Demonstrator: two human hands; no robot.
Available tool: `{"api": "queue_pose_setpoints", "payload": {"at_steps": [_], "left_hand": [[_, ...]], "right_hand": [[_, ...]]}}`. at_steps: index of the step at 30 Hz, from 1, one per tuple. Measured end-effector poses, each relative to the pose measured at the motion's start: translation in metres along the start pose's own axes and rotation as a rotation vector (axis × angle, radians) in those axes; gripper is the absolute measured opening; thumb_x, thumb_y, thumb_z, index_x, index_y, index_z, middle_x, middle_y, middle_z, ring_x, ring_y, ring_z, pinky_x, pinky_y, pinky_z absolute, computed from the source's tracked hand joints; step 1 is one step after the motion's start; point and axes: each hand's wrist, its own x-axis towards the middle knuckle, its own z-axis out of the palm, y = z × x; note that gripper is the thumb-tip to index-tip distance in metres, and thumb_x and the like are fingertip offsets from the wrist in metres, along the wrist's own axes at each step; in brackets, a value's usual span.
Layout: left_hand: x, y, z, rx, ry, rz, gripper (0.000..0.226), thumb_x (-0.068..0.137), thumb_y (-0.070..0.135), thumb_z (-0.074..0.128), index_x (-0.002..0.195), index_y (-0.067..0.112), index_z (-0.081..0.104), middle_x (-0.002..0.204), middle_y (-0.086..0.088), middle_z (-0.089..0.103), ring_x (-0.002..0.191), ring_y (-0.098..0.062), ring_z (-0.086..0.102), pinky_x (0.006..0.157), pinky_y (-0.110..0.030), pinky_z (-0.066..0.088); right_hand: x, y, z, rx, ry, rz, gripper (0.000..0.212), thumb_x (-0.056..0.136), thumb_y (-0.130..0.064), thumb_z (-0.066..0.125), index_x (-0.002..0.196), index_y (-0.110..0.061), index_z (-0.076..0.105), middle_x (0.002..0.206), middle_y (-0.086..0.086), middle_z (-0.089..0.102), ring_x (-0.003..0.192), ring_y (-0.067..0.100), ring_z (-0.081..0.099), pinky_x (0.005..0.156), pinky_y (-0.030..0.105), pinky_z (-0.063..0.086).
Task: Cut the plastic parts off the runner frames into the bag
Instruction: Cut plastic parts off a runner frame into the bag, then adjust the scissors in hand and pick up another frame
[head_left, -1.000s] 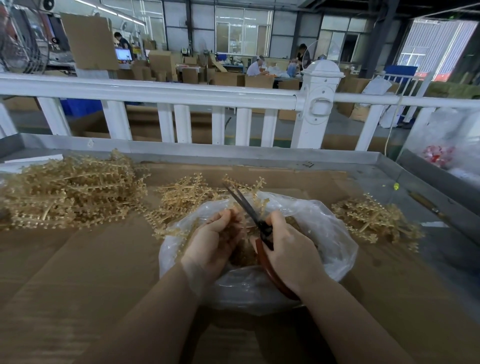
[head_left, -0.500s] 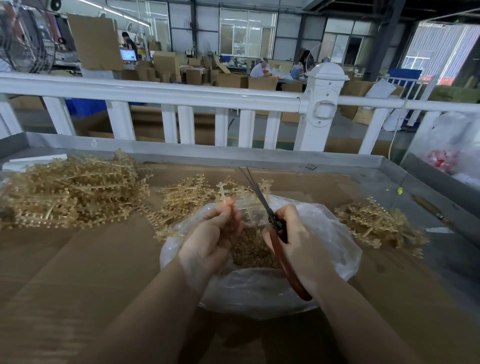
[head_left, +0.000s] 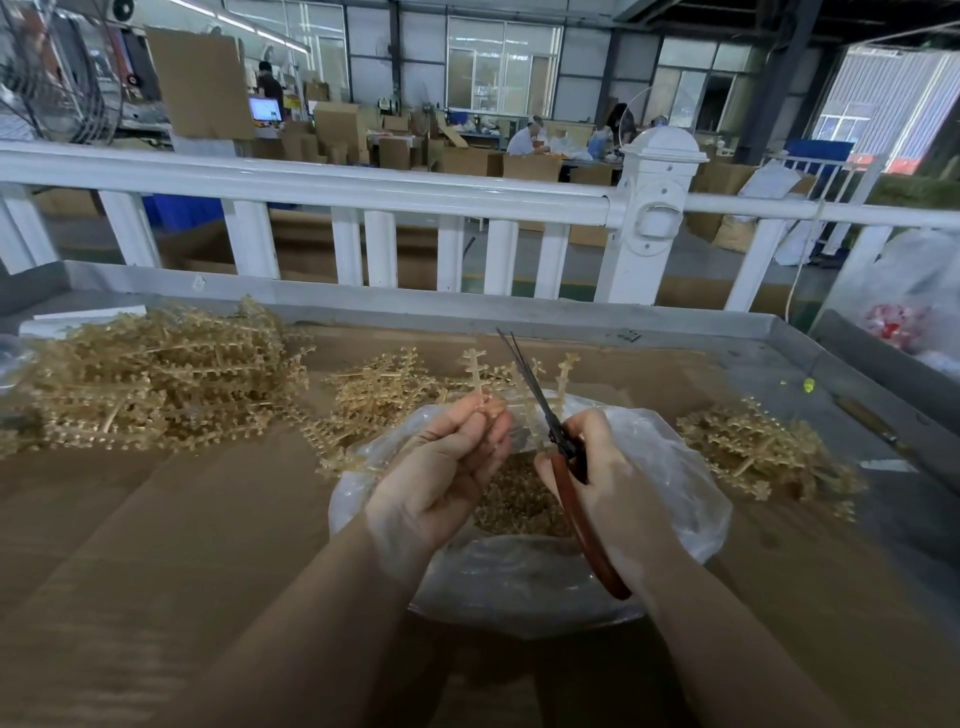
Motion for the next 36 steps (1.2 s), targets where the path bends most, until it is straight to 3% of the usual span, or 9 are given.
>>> {"api": "queue_pose_setpoints", "payload": {"at_steps": [4,8,13,15,18,21,25,29,36], "left_hand": [[-0.002,0.0,0.0,-0.02,-0.031,-0.006,0.025,0.079,-0.004,0.052,0.096,0.004,0.068,0.091,-0.013,0.074,0.078,-0.019,0.073,0.06,-0.028,0.059],[-0.002,-0.001,0.001,-0.022,-0.035,-0.006,0.025,0.086,-0.005,0.049,0.096,0.006,0.069,0.092,-0.012,0.075,0.078,-0.019,0.073,0.06,-0.029,0.059],[-0.004,-0.002,0.002,-0.012,-0.048,-0.011,0.031,0.081,-0.004,0.051,0.075,0.01,0.079,0.091,-0.013,0.075,0.078,-0.019,0.073,0.061,-0.029,0.059],[-0.005,-0.002,0.003,-0.024,-0.048,-0.007,0.028,0.08,-0.004,0.052,0.082,0.007,0.077,0.089,-0.014,0.074,0.077,-0.019,0.073,0.058,-0.027,0.059],[-0.003,-0.002,0.001,-0.056,-0.021,0.003,0.024,0.084,-0.007,0.049,0.096,0.003,0.067,0.084,-0.018,0.073,0.074,-0.021,0.073,0.056,-0.026,0.058],[-0.001,0.0,-0.001,-0.049,0.005,0.009,0.019,0.086,-0.003,0.051,0.097,0.003,0.065,0.079,-0.017,0.072,0.069,-0.019,0.072,0.057,-0.026,0.059],[-0.001,-0.002,-0.002,0.045,0.11,0.022,0.014,0.082,0.005,0.06,0.091,0.012,0.067,0.065,-0.002,0.068,0.054,-0.008,0.064,0.049,-0.019,0.053],[-0.003,-0.004,-0.001,0.005,0.158,0.03,0.013,0.085,0.004,0.058,0.093,0.01,0.066,0.06,0.0,0.066,0.048,-0.005,0.061,0.044,-0.016,0.05],[-0.007,-0.003,0.004,-0.027,0.15,0.026,0.014,0.089,0.002,0.054,0.095,0.01,0.063,0.061,-0.003,0.066,0.047,-0.006,0.062,0.045,-0.016,0.051]], "right_hand": [[0.001,0.001,0.0,-0.008,0.002,0.006,0.017,0.093,-0.027,0.058,0.102,-0.021,0.045,0.078,-0.009,0.059,0.074,0.006,0.059,0.066,0.021,0.045],[0.001,0.001,-0.001,-0.011,-0.001,0.014,0.018,0.093,-0.027,0.058,0.103,-0.021,0.045,0.082,-0.01,0.061,0.076,0.003,0.059,0.064,0.012,0.043],[0.001,0.001,-0.001,0.011,-0.003,0.024,0.018,0.093,-0.027,0.058,0.103,-0.02,0.045,0.081,-0.011,0.06,0.077,0.004,0.059,0.064,0.014,0.042],[0.002,0.002,0.0,0.018,0.001,0.024,0.017,0.093,-0.027,0.058,0.103,-0.02,0.046,0.079,-0.01,0.059,0.075,0.006,0.059,0.063,0.016,0.041],[0.0,0.003,0.002,0.011,0.017,0.014,0.018,0.092,-0.03,0.059,0.102,-0.022,0.046,0.081,-0.01,0.061,0.075,0.005,0.06,0.065,0.016,0.042],[-0.003,0.003,0.005,-0.033,0.052,-0.018,0.019,0.091,-0.034,0.06,0.1,-0.026,0.045,0.08,-0.012,0.061,0.074,-0.001,0.059,0.063,0.012,0.043],[-0.008,0.003,0.008,-0.126,0.065,-0.069,0.02,0.09,-0.036,0.059,0.098,-0.028,0.043,0.081,-0.014,0.06,0.073,-0.003,0.056,0.063,0.008,0.042],[-0.011,0.002,0.008,-0.22,0.058,-0.107,0.022,0.09,-0.038,0.059,0.097,-0.029,0.04,0.077,-0.017,0.054,0.07,-0.011,0.048,0.066,-0.001,0.036],[-0.009,0.003,0.009,-0.15,0.101,-0.088,0.02,0.09,-0.038,0.059,0.097,-0.029,0.042,0.078,-0.013,0.059,0.071,-0.002,0.055,0.061,0.007,0.039]]}}
